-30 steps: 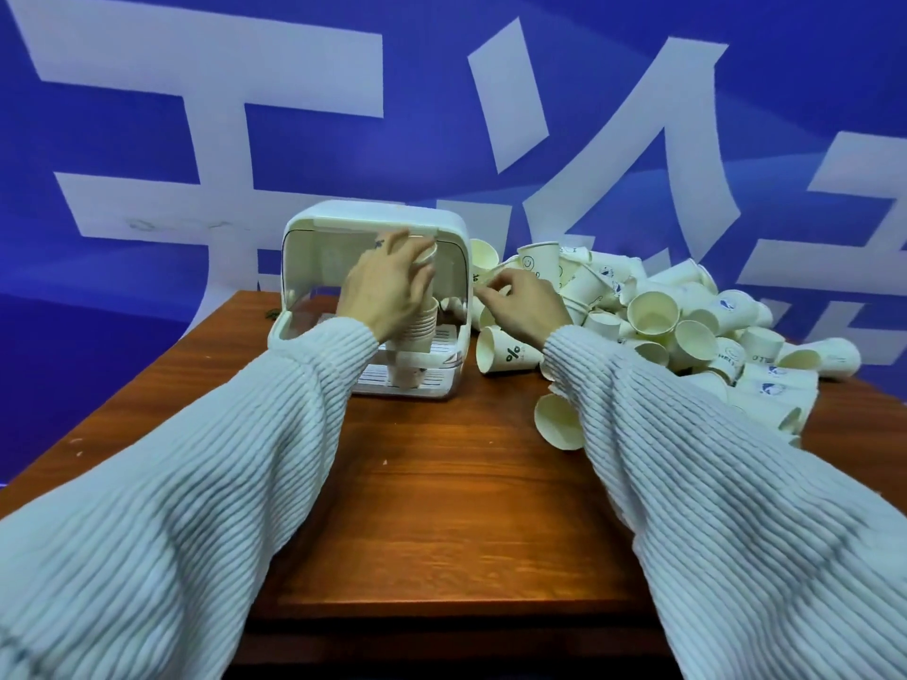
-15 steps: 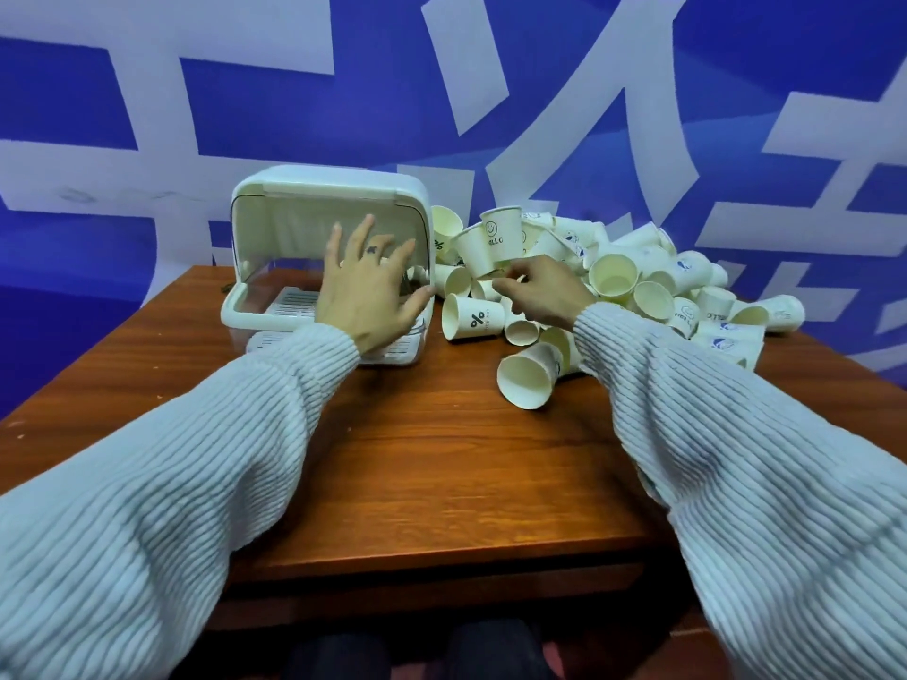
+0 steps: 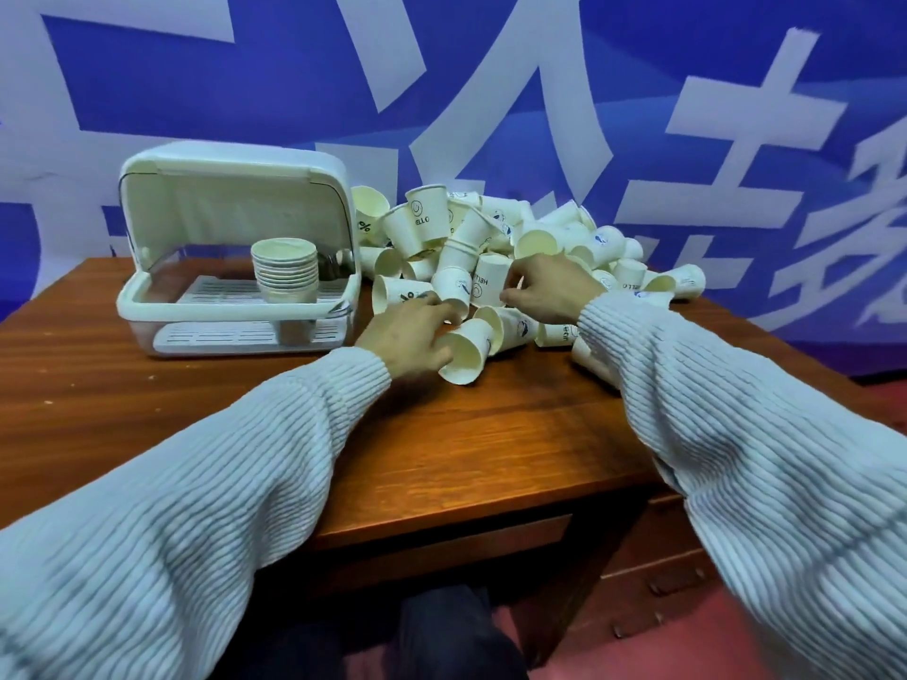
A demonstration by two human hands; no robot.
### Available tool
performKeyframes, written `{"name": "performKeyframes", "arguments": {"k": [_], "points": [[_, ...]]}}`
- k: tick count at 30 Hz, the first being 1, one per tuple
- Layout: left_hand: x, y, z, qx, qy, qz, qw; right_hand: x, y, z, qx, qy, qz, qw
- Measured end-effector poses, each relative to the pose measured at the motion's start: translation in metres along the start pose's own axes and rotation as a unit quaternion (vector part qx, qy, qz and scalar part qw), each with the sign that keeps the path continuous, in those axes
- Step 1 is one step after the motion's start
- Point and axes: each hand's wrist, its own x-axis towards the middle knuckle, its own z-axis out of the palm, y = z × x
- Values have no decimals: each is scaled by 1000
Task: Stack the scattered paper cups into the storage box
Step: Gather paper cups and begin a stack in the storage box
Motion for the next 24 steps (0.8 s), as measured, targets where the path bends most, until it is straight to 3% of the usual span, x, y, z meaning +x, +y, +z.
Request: {"name": "performKeyframes", "arguments": {"k": [4,9,13,19,24], "points": [[1,4,5,22,62,-4,998,-7,0,14,25,-6,45,999],[-9,-8,-9,21,123,-12,992,-9,-9,32,-22,-32,47,998],[-15,-18,-31,-23,192,-25,981,-7,-17,25,-21,55,42,997],[-35,-47,-74,-53,308,-77,947,5,-50,-6,182,162,51,969],[-62,-82,-122,-107,414,-184,885,25,-106,-25,321,181,27,929]]}}
